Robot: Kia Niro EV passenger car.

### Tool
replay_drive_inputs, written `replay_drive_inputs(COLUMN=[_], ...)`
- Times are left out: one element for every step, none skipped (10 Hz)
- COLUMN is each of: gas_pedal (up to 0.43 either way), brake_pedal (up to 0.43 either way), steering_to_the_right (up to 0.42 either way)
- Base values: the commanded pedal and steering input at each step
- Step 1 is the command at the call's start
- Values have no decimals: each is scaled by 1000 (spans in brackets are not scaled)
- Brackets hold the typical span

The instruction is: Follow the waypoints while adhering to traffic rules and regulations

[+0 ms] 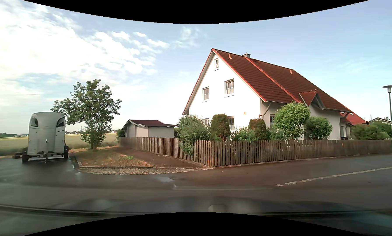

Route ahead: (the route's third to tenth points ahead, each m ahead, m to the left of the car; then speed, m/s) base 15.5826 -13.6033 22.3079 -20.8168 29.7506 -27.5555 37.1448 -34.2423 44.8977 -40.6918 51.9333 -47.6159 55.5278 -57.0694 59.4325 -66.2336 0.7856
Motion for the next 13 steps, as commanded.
replay_drive_inputs(gas_pedal=[0,0,0,0,8,8,39,79,87,118,118,118,118], brake_pedal=[0,0,0,0,0,0,0,0,0,0,0,0,0], steering_to_the_right=[144,157,183,215,255,303,330,344,364,395,428,452,469])
